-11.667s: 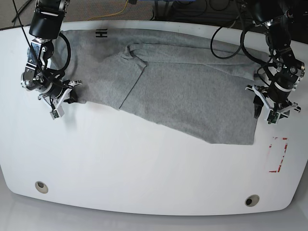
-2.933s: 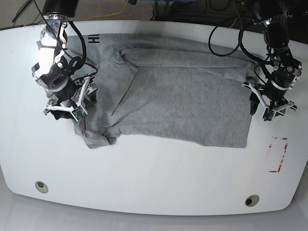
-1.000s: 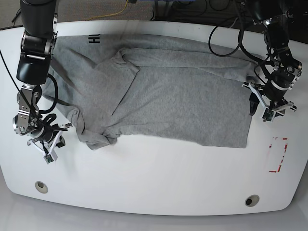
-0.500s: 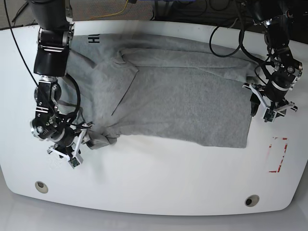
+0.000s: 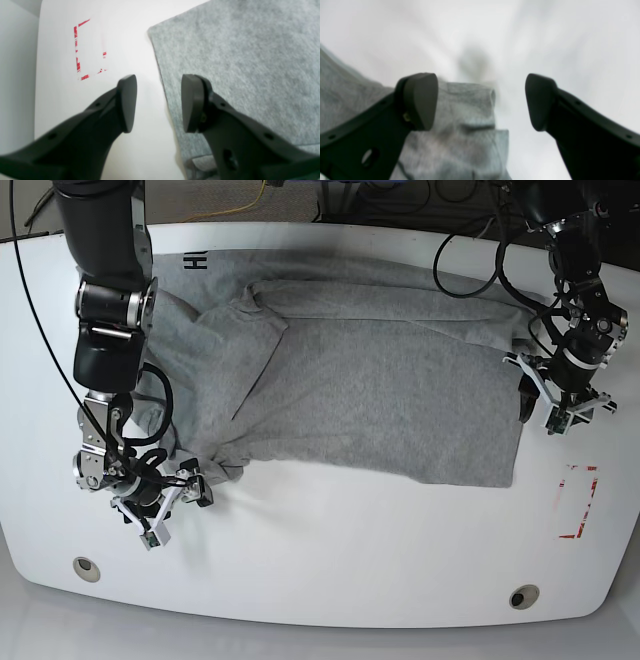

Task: Layout the t-shirt on the table in an organized manner, then fold the t-shirt properly
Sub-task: 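Lay the corner down and open the right gripper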

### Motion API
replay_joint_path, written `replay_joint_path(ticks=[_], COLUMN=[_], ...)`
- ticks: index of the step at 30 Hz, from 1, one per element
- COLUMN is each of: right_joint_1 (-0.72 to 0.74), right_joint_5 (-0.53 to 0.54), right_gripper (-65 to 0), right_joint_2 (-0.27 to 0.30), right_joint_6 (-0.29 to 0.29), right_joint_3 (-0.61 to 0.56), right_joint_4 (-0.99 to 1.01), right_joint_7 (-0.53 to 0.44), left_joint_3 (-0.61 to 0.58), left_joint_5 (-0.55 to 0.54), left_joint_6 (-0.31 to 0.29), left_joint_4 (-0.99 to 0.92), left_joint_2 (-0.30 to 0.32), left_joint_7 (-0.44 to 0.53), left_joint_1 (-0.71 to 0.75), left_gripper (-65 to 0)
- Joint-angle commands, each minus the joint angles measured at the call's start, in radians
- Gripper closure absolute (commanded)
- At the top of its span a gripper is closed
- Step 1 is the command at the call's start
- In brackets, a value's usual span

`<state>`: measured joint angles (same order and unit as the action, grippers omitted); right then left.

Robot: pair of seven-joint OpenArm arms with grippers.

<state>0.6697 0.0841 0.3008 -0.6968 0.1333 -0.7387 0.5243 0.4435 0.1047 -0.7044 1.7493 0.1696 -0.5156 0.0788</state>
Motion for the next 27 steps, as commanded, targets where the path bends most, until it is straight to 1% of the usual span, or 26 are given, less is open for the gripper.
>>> replay_joint_path(ticks=[1,3,7,12,27], right_joint_1=[0.06,0.074,0.077,0.072,-0.001], right_joint_5=[0.012,0.007,0.006,0.004,0.004], right_gripper=[-51.1,-51.1,-51.1,-51.1,-51.1], right_joint_2=[0.01,0.01,0.01,0.013,0.033], right_joint_6=[-0.001,-0.001,-0.001,-0.001,-0.001], right_joint_3=[0.002,-0.001,-0.002,-0.002,0.002], right_joint_4=[0.074,0.115,0.13,0.132,0.132], right_joint_7=[-0.083,-0.111,-0.132,-0.134,-0.137], left_joint_3=[0.004,0.005,0.007,0.007,0.007], left_joint_5=[-0.012,-0.012,-0.012,-0.012,-0.012], left_joint_6=[0.006,0.006,0.006,0.006,0.006], left_joint_4=[0.018,0.018,0.018,0.018,0.018], left_joint_2=[0.012,0.012,0.012,0.012,0.014], left_joint_7=[0.021,0.021,0.021,0.021,0.021], left_joint_1=[-0.009,-0.009,-0.007,-0.007,-0.007], left_gripper=[-26.7,-26.7,-26.7,-26.7,-26.7])
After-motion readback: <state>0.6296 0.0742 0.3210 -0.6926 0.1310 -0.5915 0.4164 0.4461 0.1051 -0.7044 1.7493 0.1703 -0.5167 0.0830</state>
